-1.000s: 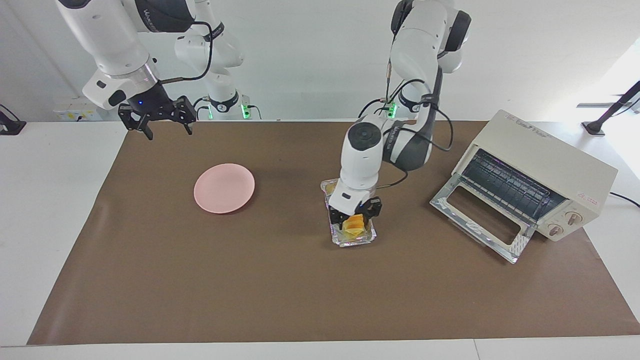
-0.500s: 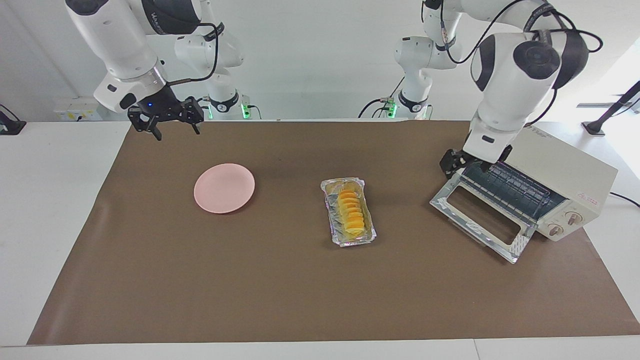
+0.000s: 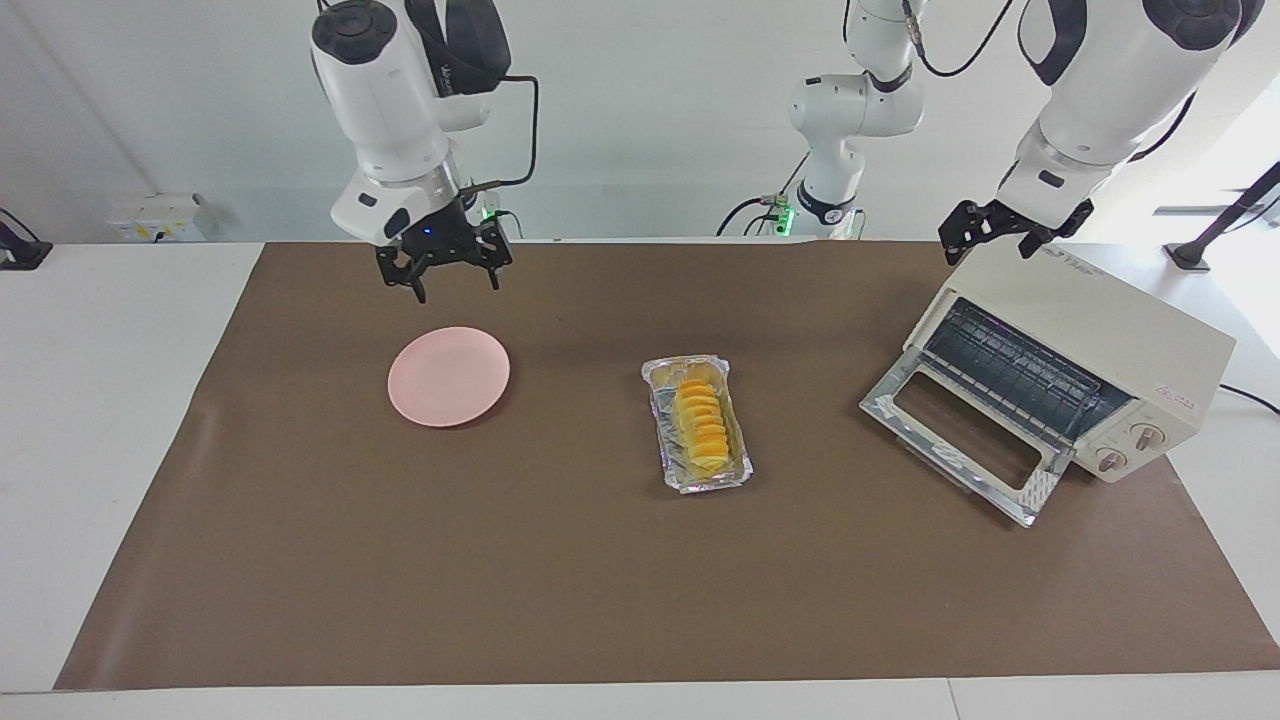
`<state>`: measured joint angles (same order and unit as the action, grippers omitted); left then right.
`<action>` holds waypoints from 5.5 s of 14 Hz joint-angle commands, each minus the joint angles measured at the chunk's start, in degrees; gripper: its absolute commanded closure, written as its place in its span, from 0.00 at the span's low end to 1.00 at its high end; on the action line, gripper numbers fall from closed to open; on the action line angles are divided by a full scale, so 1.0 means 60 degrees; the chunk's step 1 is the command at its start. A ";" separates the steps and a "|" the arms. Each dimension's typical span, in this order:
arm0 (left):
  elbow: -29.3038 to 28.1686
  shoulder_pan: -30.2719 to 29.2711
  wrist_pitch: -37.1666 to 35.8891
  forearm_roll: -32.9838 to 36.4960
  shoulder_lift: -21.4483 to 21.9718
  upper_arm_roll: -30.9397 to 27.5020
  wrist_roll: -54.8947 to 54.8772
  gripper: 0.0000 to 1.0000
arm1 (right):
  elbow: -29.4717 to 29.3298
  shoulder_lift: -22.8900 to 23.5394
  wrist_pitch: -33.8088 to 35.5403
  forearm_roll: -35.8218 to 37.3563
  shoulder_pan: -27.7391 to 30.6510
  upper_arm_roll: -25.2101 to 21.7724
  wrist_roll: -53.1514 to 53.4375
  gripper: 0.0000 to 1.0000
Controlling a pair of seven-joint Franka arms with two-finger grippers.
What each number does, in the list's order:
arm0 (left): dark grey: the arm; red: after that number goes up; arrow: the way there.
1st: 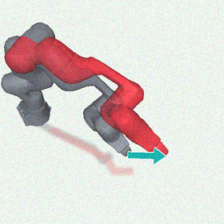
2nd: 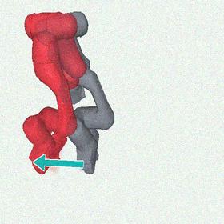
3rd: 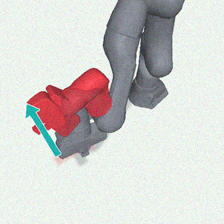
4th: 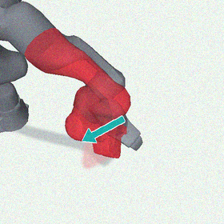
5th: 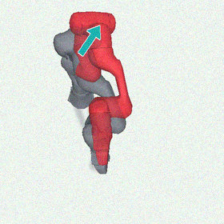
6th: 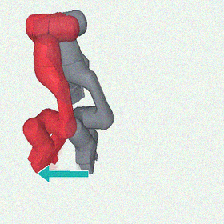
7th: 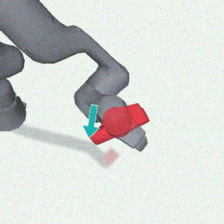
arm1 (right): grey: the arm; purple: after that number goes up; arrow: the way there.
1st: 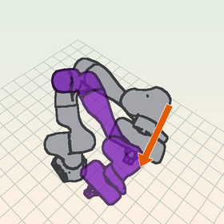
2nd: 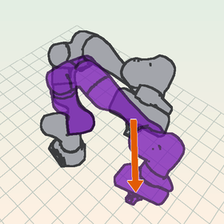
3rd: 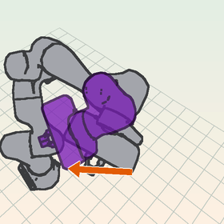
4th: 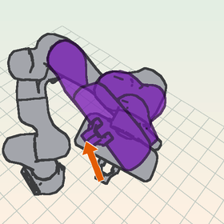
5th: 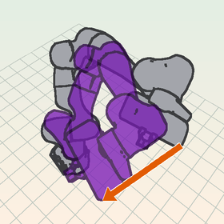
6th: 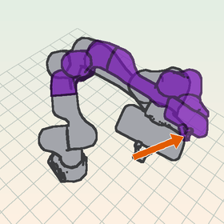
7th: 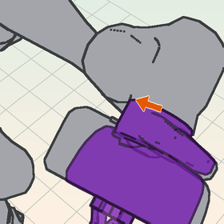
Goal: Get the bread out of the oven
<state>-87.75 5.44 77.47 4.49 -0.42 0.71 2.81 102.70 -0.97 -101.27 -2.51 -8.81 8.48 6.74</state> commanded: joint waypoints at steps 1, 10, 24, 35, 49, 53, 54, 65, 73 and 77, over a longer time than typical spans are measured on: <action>-0.0902 -0.0626 0.0300 -0.0148 0.0642 0.0437 -0.0394 0.00 | -0.0007 0.0730 -0.0858 -0.0124 -0.0638 -0.0036 0.0895 0.00; -0.1210 -0.0848 0.0374 -0.0163 0.0832 0.0966 -0.0512 0.00 | -0.3447 0.5196 -0.1768 0.0871 -0.2823 -0.0080 0.3651 0.00; -0.1137 -0.0965 0.0374 -0.0559 0.0817 0.0922 -0.0410 0.00 | -0.3041 0.6197 -0.4097 0.1019 -0.2853 -0.0065 0.3521 0.74; -0.1137 -0.0965 0.0389 -0.0559 0.0818 0.0922 -0.0424 0.00 | -0.3548 0.6255 -0.3211 0.0887 -0.2664 -0.0036 0.3301 1.00; -0.1137 -0.0965 0.0389 -0.0559 0.0818 0.0922 -0.0424 0.00 | -0.5281 0.7016 -0.1798 0.0272 0.1336 -0.0271 -0.0828 1.00; -0.1137 -0.0965 0.0389 -0.0559 0.0817 0.0922 -0.0424 0.00 | -0.5281 0.7222 -0.2223 0.0125 0.1512 -0.0270 -0.1795 1.00; -0.1137 -0.0965 0.0389 -0.0559 0.0817 0.0922 -0.0410 0.00 | -0.5281 0.7208 -0.2310 0.0154 0.1541 -0.0285 -0.2217 1.00; -0.1137 -0.0965 0.0374 -0.0559 0.0817 0.0922 -0.0424 0.00 | -0.5266 0.6885 -0.1580 0.0726 0.1177 -0.0300 -0.2661 0.30; -0.1137 -0.0965 0.0389 -0.0559 0.0817 0.0922 -0.0424 0.00 | -0.4843 0.6885 -0.2368 0.1106 0.0560 -0.0358 -0.1929 0.38; -0.1137 -0.0965 0.0389 -0.0559 0.0832 0.0922 -0.0410 0.00 | -0.3525 0.6461 -0.3642 0.1136 0.0531 -0.0373 -0.1884 0.30</action>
<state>-92.12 0.68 78.34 2.31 2.47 5.75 0.83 75.70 40.60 -119.30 3.40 -5.80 6.12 -5.82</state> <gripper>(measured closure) 0.000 0.308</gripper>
